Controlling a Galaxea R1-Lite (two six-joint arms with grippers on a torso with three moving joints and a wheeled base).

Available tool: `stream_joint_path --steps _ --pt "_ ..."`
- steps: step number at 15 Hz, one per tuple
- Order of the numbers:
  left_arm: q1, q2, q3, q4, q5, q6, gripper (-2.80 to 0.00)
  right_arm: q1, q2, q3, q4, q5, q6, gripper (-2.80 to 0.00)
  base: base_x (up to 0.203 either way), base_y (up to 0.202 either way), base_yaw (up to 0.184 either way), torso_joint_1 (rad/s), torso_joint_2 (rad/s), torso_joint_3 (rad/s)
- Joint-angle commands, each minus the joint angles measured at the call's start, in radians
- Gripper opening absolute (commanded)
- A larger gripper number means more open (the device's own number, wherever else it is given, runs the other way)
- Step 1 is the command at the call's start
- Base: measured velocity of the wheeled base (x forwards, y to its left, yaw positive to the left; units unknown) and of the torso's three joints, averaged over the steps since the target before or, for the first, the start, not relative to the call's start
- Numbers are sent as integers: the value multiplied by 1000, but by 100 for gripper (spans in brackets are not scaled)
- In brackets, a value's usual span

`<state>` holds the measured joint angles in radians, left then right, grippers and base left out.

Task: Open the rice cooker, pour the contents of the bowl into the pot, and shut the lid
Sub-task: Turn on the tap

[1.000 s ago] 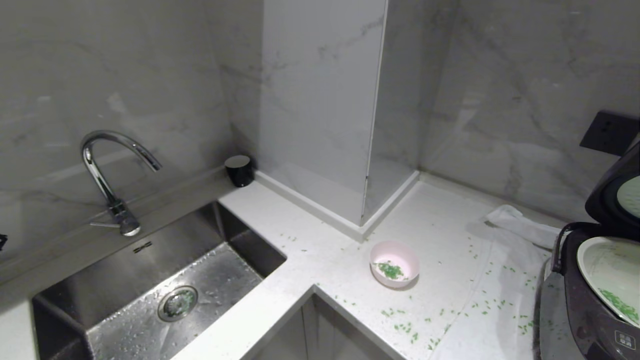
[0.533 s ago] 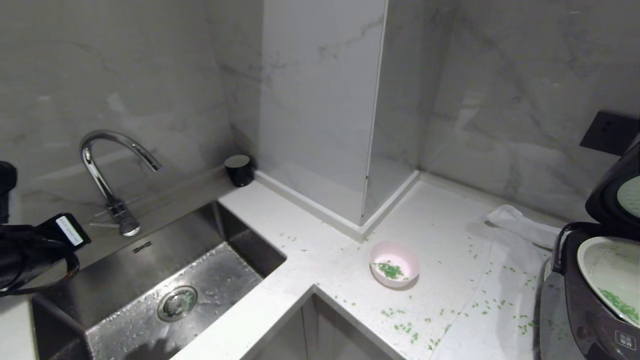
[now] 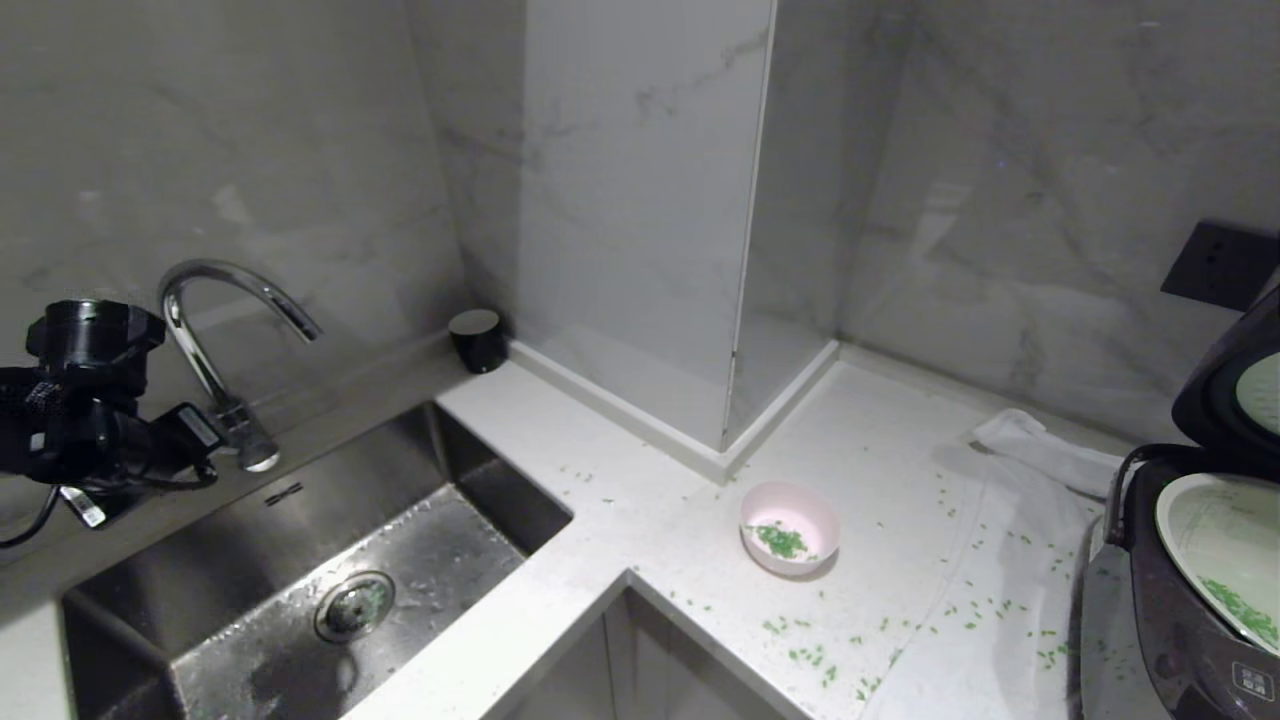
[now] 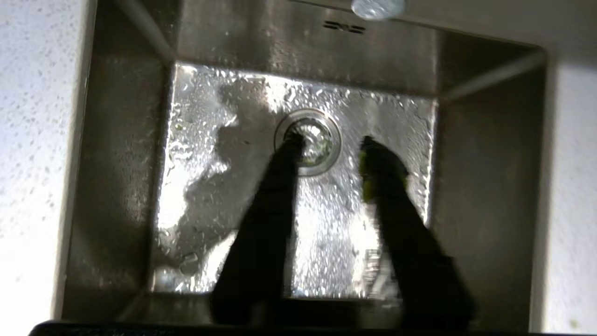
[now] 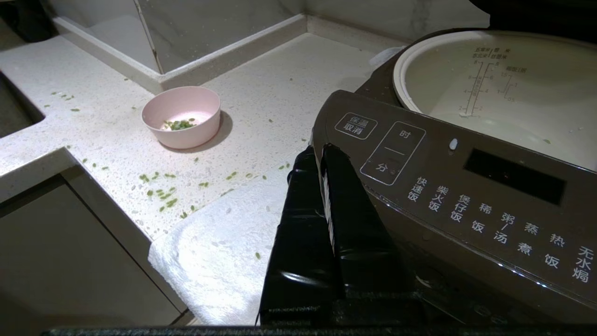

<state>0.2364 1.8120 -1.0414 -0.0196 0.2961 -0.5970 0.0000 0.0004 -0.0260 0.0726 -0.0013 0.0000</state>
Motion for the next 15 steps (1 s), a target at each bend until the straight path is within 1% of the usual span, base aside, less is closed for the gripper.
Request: stream_joint_path --steps 1,5,7,9,15 --pt "20 97 -52 -5 0 7 0 0 -2 0 1 0 0 -280 0 0 0 0 0 0" --pt "37 211 -150 -19 0 6 0 0 0 0 1 0 0 -280 0 0 0 0 0 0" --pt "57 285 -207 -83 1 0 0 0 -1 0 0 0 0 -280 0 0 0 0 0 0" --pt "79 333 -240 -149 2 3 0 0 0 0 1 0 0 -280 0 0 0 0 0 0" --pt "111 439 -347 -161 -1 -3 0 0 -1 0 0 0 0 -280 0 0 0 0 0 0"
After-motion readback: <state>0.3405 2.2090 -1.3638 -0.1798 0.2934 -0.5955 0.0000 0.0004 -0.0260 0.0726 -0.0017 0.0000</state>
